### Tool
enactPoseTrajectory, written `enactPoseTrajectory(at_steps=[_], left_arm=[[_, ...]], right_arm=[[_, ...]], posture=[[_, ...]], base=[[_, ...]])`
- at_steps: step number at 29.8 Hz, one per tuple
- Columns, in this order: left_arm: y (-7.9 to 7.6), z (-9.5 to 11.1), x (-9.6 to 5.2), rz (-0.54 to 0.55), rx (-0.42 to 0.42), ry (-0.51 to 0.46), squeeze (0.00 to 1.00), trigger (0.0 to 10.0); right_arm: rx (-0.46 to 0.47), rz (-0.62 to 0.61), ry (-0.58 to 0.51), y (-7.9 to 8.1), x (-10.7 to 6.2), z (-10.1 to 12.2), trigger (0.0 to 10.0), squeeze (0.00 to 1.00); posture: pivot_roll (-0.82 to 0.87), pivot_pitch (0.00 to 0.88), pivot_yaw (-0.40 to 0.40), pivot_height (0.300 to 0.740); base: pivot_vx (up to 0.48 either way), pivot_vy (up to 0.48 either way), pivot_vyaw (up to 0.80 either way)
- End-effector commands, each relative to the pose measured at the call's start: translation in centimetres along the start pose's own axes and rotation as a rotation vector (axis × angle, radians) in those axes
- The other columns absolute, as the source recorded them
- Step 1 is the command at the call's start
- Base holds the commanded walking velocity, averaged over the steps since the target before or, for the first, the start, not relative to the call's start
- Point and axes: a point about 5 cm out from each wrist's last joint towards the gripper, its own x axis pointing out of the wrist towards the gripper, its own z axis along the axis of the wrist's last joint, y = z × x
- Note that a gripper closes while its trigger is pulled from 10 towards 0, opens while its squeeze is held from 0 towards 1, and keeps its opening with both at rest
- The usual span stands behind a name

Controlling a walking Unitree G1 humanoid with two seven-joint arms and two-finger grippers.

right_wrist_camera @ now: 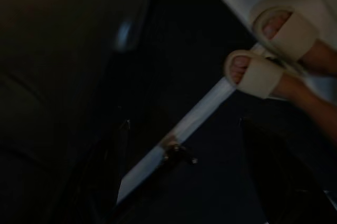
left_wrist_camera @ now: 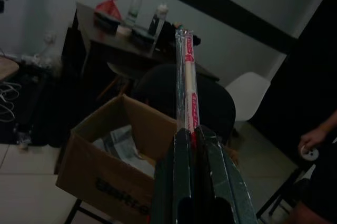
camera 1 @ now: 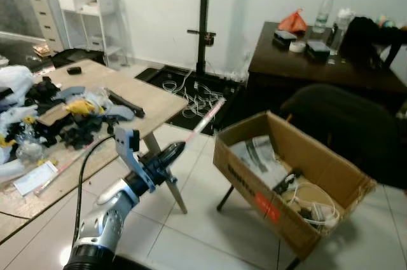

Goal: Picking trash to rubbish bin

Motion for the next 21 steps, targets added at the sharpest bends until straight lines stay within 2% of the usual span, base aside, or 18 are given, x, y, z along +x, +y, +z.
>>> enactPoseTrajectory(at_steps=[1,10,21], left_arm=[[-0.3,-0.2,0.4,-0.006,0.009,0.006,0.0,10.0],[-0.2,-0.3,0.7,0.007,0.041,0.012,0.0,10.0],[0.2,-1.7,0.6,0.062,0.116,0.104,0.0,10.0]], right_arm=[[-0.004,-0.004,0.019,-0.3,-0.1,-0.6,10.0,0.0],[-0.008,0.006,0.021,0.1,0.0,-0.4,10.0,0.0],[-0.012,0.01,0.025,0.2,0.0,-0.4,10.0,0.0]], posture=[[-0.15,0.129,0.035,0.74],[-0.15,0.138,0.035,0.74],[-0.15,0.143,0.033,0.74]], base=[[0.0,0.0,-0.8],[0.0,0.0,-0.8],[0.0,0.0,-0.8]])
